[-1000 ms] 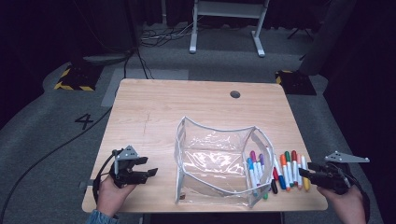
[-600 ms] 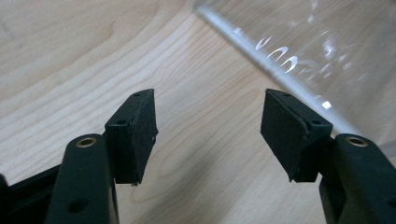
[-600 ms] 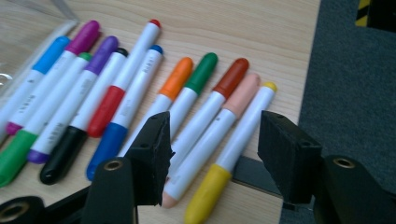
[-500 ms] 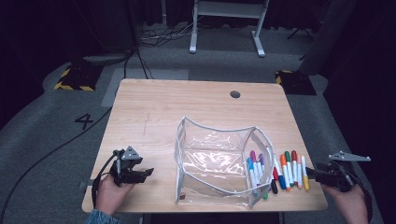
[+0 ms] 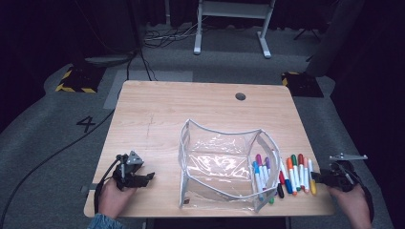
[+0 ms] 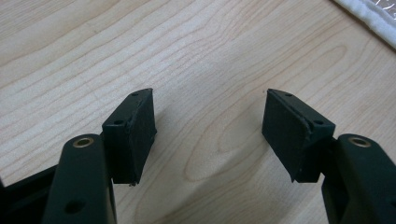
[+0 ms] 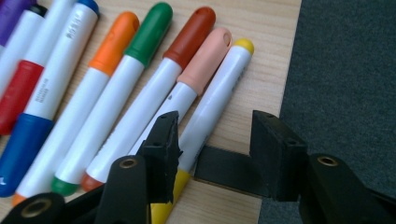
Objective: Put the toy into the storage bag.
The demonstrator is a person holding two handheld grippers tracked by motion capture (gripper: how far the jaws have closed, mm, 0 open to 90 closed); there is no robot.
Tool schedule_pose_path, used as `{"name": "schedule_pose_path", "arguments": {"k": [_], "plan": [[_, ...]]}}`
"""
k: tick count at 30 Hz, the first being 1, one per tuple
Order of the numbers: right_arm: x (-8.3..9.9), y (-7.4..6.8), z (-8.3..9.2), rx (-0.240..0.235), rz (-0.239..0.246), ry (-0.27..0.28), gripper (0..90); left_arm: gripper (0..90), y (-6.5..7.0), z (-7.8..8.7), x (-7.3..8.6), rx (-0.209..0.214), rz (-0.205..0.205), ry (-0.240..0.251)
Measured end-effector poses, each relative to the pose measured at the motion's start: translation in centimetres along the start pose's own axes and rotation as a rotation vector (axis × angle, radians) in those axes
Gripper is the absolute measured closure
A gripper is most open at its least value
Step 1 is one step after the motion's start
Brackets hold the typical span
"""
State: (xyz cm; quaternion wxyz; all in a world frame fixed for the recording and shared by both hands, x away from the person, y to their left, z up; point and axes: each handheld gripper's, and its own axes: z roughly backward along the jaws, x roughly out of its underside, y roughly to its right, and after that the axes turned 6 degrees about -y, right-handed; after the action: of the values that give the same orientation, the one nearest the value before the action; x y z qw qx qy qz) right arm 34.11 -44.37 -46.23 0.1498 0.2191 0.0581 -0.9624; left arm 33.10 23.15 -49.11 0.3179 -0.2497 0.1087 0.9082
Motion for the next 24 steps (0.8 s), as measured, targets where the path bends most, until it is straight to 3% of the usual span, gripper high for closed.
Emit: {"name": "schedule_pose_path", "arguments": {"k": [2, 6, 12, 17, 24], "plan": [[-0.2, 0.0, -0.2, -0.01, -0.02, -0.008, 55.1, 33.5, 0.1, -0.1, 0.0, -0.007, -0.007, 0.003], [-0.9, -0.5, -0.6, 0.006, 0.0, -0.045, 61.4, 31.8, 0.0, -0.3, 0.1, -0.007, -0.013, 0.024], [-1.6, -1.0, -1.3, 0.073, 0.018, -0.081, 65.9, 30.3, 0.0, -0.5, 0.5, -0.004, -0.016, 0.071], [-1.9, -0.5, -1.6, 0.088, -0.024, -0.106, 75.6, 27.7, -0.1, -0.8, 0.6, -0.001, -0.027, 0.1], [-1.6, 0.5, -0.6, 0.06, -0.064, -0.063, 76.1, 25.3, 0.1, -1.2, 0.4, 0.007, -0.028, 0.114]]}}
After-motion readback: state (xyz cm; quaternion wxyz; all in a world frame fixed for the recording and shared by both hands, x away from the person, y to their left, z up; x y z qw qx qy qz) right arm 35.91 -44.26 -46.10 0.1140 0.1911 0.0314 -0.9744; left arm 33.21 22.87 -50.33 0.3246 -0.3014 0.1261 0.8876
